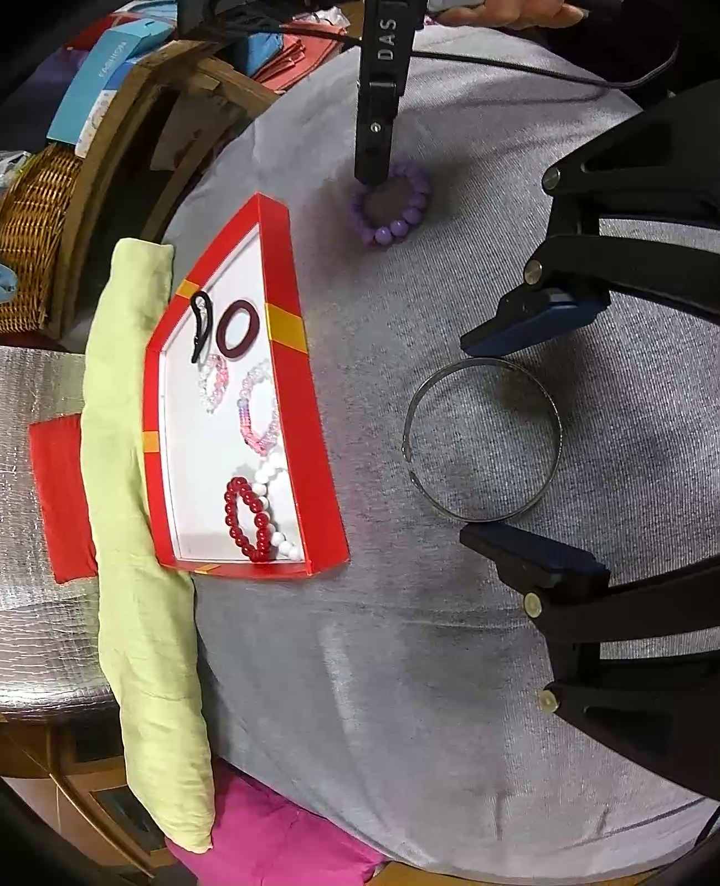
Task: Organize jewelry
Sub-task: 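Close the left tool on the silver bangle while the right tool holds the purple bracelet, then lift the bangle with the left tool while the right tool carries the purple bracelet toward the tray, then lower both held items into the red tray and open both tools, then withdraw both open tools from the tray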
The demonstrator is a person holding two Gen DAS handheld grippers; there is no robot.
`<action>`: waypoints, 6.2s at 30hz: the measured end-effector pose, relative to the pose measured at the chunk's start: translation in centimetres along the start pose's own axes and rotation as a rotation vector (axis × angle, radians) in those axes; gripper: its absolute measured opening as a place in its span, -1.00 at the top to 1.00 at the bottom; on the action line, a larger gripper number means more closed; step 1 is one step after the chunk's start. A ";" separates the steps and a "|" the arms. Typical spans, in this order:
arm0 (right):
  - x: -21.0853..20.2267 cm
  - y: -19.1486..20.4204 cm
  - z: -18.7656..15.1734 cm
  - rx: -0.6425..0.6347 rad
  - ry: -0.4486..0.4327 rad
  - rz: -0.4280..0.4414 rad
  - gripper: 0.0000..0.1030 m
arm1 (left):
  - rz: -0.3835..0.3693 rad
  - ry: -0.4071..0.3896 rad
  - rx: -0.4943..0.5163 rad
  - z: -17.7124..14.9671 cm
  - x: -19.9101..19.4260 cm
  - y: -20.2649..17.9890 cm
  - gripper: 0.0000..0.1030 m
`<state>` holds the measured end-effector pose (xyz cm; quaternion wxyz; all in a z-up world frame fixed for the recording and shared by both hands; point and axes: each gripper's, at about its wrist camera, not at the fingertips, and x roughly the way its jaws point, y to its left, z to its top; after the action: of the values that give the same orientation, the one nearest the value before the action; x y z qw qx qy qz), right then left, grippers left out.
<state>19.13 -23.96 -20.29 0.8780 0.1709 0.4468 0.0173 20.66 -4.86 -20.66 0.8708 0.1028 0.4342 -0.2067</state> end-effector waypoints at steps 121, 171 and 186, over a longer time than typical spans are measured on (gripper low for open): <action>-3.5 0.4 10.9 0.043 -0.389 0.201 0.80 | -0.084 -0.292 -0.035 10.2 -2.8 1.0 -0.18; -1.4 -0.9 14.2 0.028 -0.257 0.046 0.12 | 0.126 -0.099 -0.210 15.3 -0.7 4.7 -0.40; -9.6 4.4 2.1 -0.174 -0.331 -0.020 -0.25 | 0.319 -0.320 -0.163 4.9 -13.4 2.1 -0.78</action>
<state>15.55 -22.22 -10.26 0.9512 0.0903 0.2946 0.0190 17.85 -1.12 -6.99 0.9555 0.0655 0.2843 -0.0444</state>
